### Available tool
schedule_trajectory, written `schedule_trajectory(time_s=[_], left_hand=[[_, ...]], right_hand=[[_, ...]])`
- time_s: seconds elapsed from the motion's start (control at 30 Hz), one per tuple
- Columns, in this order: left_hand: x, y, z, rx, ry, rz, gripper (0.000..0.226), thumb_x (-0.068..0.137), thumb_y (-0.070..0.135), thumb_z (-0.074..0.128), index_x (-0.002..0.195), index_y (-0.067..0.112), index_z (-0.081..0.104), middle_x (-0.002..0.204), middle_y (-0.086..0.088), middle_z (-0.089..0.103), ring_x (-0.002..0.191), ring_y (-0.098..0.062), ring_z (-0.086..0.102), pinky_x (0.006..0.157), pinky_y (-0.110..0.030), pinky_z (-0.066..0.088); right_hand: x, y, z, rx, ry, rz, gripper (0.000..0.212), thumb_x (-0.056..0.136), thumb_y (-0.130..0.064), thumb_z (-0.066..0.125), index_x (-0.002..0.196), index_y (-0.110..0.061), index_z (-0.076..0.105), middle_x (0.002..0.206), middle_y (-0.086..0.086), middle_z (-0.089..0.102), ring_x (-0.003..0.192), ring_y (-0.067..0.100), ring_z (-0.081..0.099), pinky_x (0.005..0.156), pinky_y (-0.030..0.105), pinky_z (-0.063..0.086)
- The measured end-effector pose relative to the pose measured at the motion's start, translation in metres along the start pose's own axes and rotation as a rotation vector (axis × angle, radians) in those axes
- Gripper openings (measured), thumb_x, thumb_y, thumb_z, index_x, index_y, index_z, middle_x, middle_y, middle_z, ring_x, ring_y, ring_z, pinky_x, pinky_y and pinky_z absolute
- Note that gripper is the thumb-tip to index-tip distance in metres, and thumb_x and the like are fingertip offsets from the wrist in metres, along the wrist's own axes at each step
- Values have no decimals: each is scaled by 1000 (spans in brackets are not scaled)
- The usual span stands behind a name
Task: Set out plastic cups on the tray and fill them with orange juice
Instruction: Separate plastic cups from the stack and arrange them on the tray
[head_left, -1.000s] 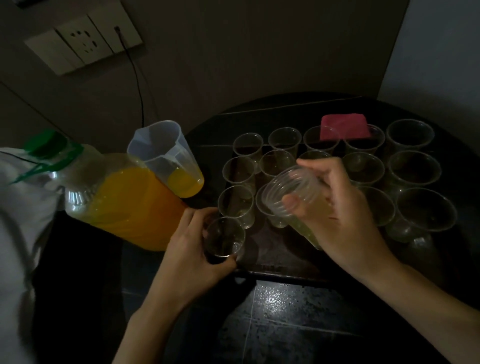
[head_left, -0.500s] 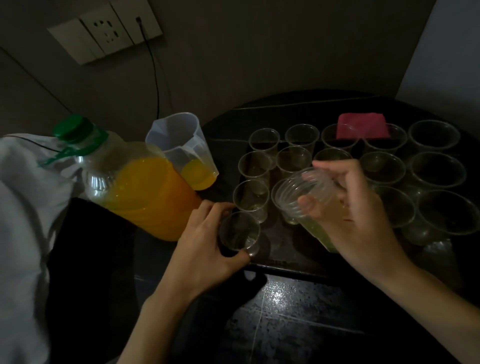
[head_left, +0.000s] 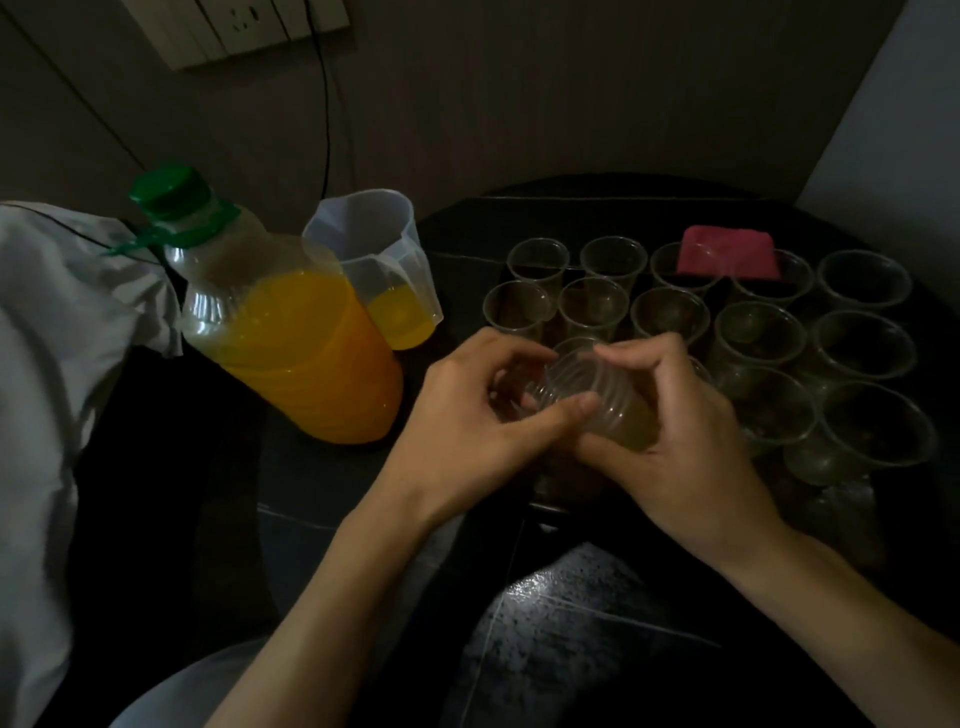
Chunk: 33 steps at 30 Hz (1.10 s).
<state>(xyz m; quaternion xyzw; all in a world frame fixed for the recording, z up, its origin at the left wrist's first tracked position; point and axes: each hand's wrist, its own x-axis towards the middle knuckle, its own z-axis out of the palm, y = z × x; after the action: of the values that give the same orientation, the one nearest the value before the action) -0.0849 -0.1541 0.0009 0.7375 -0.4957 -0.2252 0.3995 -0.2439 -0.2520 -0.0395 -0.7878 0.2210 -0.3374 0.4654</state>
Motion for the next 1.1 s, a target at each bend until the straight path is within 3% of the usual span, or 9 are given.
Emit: schedule_trajectory(time_s=[0.2, 0.33, 0.47, 0.73, 0.8, 0.93, 1.03, 1.1], left_hand=[[-2, 0, -2, -15, -31, -73, 51, 71, 58, 74, 114, 31, 70, 106, 13, 68, 95, -5, 66, 80, -29, 57], [-5, 7, -4, 12, 18, -37, 56, 66, 64, 68, 113, 32, 69, 106, 13, 68, 98, -2, 66, 78, -21, 56], [-9, 17, 3, -6, 2, -36, 52, 65, 63, 68, 110, 36, 67, 105, 15, 67, 95, -1, 66, 73, -16, 54], [-12, 32, 19, 1, 40, -28, 53, 63, 65, 65, 109, 37, 65, 103, 16, 65, 94, 0, 65, 69, -15, 51], [-12, 37, 22, -6, 65, -25, 55, 64, 66, 65, 110, 37, 64, 104, 15, 65, 94, 0, 65, 70, -18, 55], [-10, 49, 12, -100, 184, -35, 56, 70, 71, 71, 111, 33, 63, 102, 14, 65, 94, 0, 65, 68, -8, 51], [-9, 54, -15, -102, 272, 13, 41, 75, 52, 68, 112, 35, 64, 102, 18, 67, 96, 5, 65, 71, -5, 49], [-10, 53, -30, -87, 277, 25, 46, 67, 55, 68, 111, 41, 63, 108, 14, 67, 98, 3, 65, 71, -9, 52]], right_hand=[[-3, -3, 1, -9, -24, -7, 58, 73, -51, 81, 116, -29, 48, 119, -17, 61, 106, -5, 61, 79, 6, 47], [-4, -6, -5, -30, -38, -74, 54, 76, -48, 77, 117, -36, 44, 121, -32, 53, 110, -9, 57, 84, 4, 44], [-13, -4, -16, -25, -28, -73, 52, 79, -48, 75, 120, -35, 45, 125, -20, 55, 109, -1, 61, 83, 9, 48], [-23, -6, -30, -25, 21, -73, 55, 74, -46, 76, 119, -33, 47, 116, -13, 59, 103, 5, 63, 76, 15, 52], [-25, -6, -33, -39, 35, -64, 56, 71, -46, 75, 119, -34, 47, 115, -9, 59, 101, 7, 63, 75, 19, 53], [-26, 2, -43, -71, 27, -23, 58, 74, -52, 76, 120, -32, 47, 117, -10, 61, 104, 8, 63, 79, 24, 53], [-24, 6, -58, -80, 55, -5, 61, 74, -55, 76, 122, -29, 48, 116, -10, 64, 104, 4, 66, 83, 16, 52], [-22, 5, -71, -55, 99, 12, 64, 73, -55, 76, 122, -27, 47, 115, -13, 65, 102, 0, 67, 80, 10, 52]])
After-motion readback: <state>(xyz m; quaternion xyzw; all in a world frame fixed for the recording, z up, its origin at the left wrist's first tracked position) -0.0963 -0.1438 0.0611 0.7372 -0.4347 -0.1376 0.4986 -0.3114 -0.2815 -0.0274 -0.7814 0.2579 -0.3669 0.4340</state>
